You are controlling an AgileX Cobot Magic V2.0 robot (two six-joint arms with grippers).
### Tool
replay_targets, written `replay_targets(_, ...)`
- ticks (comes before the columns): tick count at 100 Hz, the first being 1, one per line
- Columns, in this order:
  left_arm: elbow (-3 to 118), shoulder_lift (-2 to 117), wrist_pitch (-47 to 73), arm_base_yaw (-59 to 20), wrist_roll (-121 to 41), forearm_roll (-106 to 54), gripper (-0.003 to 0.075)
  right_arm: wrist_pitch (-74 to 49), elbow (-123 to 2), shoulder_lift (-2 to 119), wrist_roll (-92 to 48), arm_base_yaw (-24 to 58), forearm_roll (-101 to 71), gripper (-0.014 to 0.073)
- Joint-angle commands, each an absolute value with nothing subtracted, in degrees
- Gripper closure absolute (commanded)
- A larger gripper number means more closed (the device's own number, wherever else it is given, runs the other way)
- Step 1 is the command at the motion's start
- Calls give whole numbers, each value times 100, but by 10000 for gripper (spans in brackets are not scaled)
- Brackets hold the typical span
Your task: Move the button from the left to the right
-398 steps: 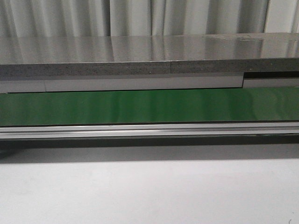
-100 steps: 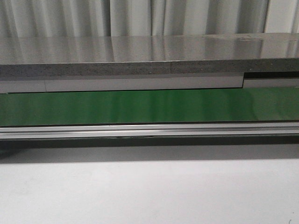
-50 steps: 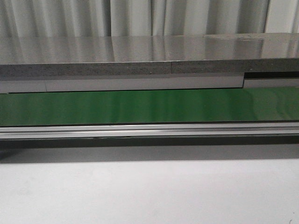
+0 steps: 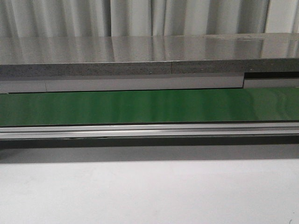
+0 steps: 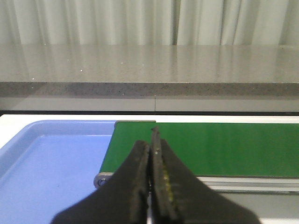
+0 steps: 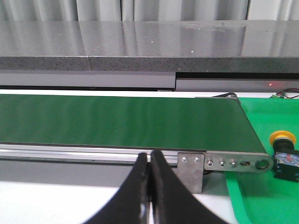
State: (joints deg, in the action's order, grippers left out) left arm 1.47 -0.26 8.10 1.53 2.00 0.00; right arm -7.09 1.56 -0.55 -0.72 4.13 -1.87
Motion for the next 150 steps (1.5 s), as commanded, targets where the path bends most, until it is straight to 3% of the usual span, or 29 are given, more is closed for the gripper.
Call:
replay_targets(1,172,-212,277,216,343,56,741,-218,74,-169,-74,407,-215,662)
replay_targets(150,-305,-211,149,216,352,58,741,-218,74,-169,-74,407,-215,662)
